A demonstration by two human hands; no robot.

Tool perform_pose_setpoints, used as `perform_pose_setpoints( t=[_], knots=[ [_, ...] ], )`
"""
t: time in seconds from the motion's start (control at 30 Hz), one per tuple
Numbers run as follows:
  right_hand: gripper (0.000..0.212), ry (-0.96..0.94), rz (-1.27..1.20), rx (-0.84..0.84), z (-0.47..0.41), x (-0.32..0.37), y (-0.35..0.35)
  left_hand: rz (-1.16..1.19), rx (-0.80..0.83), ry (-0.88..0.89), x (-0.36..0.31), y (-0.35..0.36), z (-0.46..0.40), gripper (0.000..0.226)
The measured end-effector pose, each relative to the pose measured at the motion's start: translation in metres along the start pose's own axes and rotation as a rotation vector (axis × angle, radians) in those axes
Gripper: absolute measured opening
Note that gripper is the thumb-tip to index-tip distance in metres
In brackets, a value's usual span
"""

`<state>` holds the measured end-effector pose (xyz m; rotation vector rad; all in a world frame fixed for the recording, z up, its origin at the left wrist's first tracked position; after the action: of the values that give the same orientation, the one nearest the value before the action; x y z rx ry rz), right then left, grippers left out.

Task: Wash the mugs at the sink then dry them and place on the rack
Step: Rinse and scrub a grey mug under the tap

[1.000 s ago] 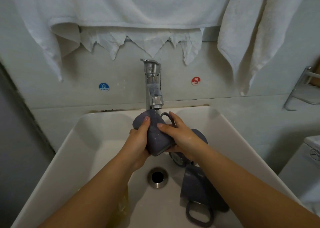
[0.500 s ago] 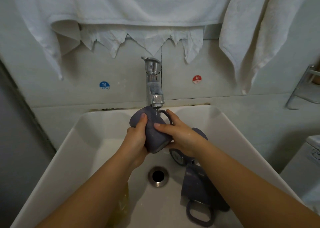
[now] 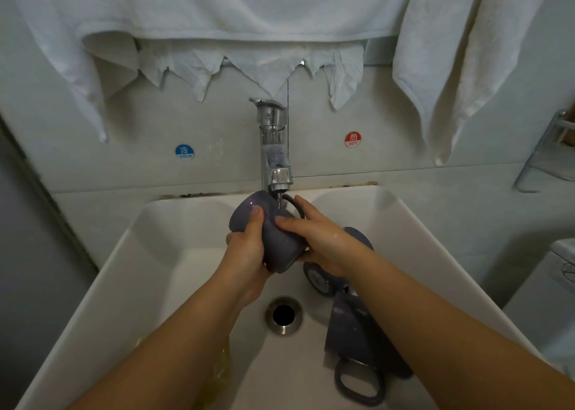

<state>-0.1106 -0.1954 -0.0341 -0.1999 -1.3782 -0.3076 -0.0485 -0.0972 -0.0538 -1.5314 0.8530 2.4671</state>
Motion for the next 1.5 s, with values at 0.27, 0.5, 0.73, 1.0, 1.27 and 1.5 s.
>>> perform_pose_setpoints(
  t=[0.27, 0.5, 0.73, 1.0, 1.27, 1.5],
  knots=[
    [0.069, -0.029, 0.031, 0.075, -0.001, 0.007, -0.016, -0.273, 0.169, -0.048, -0.028, -0.029, 0.005, 0.049],
    [0.042, -0.004, -0.124, 0.110, 0.006, 0.006, -0.024, -0.123, 0.197, -0.012, -0.043, -0.039, 0.008, 0.016],
    [0.062, -0.058, -0.009, -0.194, -0.011, -0.002, 0.015, -0.183, 0.264, 0.055, -0.027, -0.024, 0.013, 0.012],
    [0.036, 0.026, -0.039, 0.067, 0.006, 0.002, -0.011, -0.232, 0.279, 0.072, -0.026, -0.029, 0.009, 0.036],
    [0.045, -0.141, 0.258, -0.208, -0.005, 0.008, 0.006, -0.218, 0.233, 0.143, -0.018, -0.025, 0.006, 0.054],
    [0.033, -0.105, -0.004, -0.049, 0.004, 0.004, -0.004, -0.193, 0.206, 0.181, -0.015, -0.021, 0.007, 0.049]
  ],
)
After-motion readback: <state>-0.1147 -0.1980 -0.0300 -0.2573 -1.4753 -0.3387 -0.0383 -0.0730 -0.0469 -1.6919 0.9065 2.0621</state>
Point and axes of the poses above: each hand's wrist, its own z-axis away from the middle knuckle, its own y-axis out of the palm, x = y × z, the point moved 1 cm from there along -z, towards the middle knuckle, and after that the axes turned 3 degrees about x, right-handed, at the moved point
